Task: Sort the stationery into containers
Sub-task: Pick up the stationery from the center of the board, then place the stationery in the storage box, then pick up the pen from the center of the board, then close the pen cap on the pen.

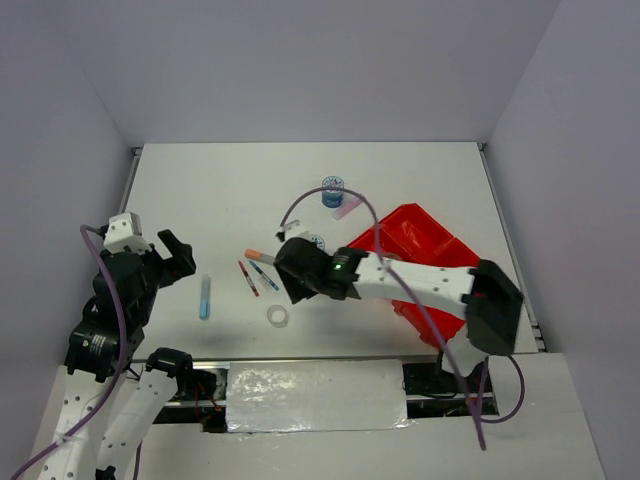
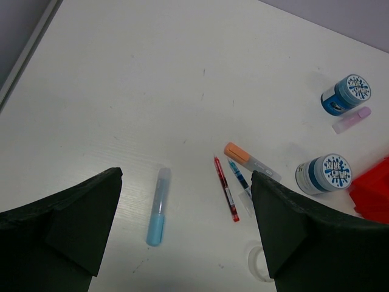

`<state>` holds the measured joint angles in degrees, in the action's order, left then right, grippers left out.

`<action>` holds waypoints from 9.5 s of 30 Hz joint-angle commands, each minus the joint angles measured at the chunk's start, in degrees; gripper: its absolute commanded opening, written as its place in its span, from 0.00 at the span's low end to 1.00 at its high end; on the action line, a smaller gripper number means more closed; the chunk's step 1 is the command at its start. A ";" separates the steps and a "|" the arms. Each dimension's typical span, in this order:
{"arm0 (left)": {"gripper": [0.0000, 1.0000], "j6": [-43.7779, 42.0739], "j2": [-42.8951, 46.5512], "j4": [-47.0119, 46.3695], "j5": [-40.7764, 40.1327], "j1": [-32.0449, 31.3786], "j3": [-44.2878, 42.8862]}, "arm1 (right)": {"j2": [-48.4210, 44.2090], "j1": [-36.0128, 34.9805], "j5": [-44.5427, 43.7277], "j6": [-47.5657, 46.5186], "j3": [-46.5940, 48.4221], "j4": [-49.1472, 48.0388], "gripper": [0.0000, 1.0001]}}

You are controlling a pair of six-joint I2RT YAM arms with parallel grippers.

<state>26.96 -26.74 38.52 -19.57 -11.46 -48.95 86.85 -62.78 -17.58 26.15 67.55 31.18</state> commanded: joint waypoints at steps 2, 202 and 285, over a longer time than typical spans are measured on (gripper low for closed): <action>0.99 -0.77 -0.42 -2.40 0.06 -0.49 0.17 | 9.46 -2.69 -3.69 3.11 7.84 3.18 0.62; 0.00 13.67 -9.56 10.15 -4.07 -23.78 -6.14 | 7.71 1.17 2.03 -3.38 4.86 -4.03 0.68; 0.00 2.75 7.58 3.14 -3.81 -23.78 -2.47 | 46.04 -1.38 7.57 -8.75 39.15 8.72 0.42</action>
<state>31.24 -19.86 44.60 -23.68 -35.05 -51.42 130.78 -62.89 -9.04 17.04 104.88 37.56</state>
